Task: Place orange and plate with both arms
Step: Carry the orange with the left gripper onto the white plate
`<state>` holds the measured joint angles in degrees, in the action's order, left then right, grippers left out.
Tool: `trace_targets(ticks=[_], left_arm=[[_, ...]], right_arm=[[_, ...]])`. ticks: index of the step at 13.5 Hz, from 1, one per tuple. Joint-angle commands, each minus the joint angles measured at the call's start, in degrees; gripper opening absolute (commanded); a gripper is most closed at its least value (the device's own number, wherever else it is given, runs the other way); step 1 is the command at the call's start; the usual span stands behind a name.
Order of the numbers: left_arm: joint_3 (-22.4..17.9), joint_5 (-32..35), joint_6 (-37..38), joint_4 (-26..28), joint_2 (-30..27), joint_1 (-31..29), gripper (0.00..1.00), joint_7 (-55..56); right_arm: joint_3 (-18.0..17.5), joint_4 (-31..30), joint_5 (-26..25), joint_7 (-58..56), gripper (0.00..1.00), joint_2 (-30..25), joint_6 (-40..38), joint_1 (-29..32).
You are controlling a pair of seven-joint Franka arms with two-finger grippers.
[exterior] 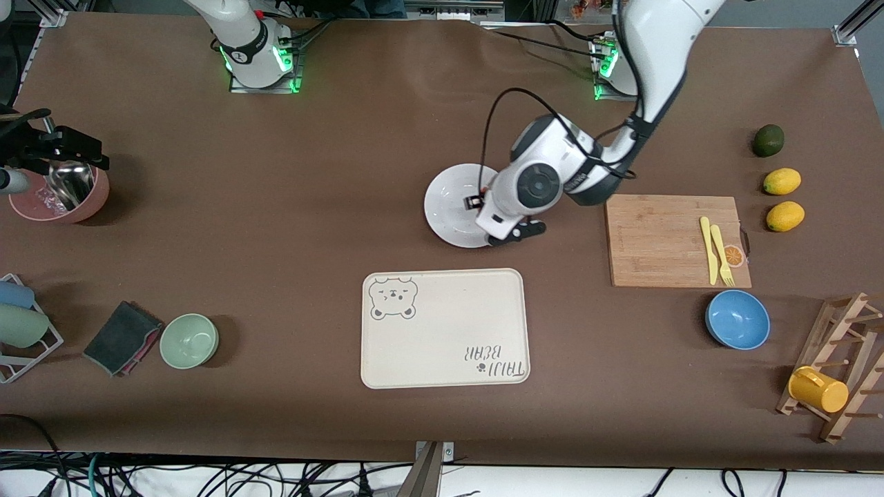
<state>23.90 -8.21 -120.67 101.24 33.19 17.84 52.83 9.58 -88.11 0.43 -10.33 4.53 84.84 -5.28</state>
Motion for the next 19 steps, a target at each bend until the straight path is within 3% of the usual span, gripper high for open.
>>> trace_targets(ticks=[1, 5, 9, 14, 19], left_arm=[[-0.6, -1.4, -4.6, -0.3, 3.3, 1.9, 0.08, 3.1], [-0.7, -1.3, -8.1, -0.3, 6.3, 4.0, 0.13, 5.4], [-0.7, -1.5, -8.1, -0.6, 7.0, 3.4, 1.0, 6.9], [-0.6, -1.3, -6.1, -1.2, 5.8, 2.2, 1.0, 7.0], [-0.9, -0.3, 14.5, -12.5, 5.2, -3.1, 1.0, 3.5]], right_arm=[[-0.1, 0.7, 1.1, 0.0, 1.0, 0.0, -0.7, 0.4], [-0.1, 0.7, 1.1, 0.0, 1.0, 0.0, -0.8, 0.4], [0.0, 0.7, 1.0, -0.2, 1.0, 0.0, -0.8, 0.4], [-0.1, 0.7, 1.0, 0.1, 1.0, 0.0, -0.7, 0.4], [-0.1, 0.8, 0.8, 0.1, 1.0, 0.0, -0.8, 0.4]])
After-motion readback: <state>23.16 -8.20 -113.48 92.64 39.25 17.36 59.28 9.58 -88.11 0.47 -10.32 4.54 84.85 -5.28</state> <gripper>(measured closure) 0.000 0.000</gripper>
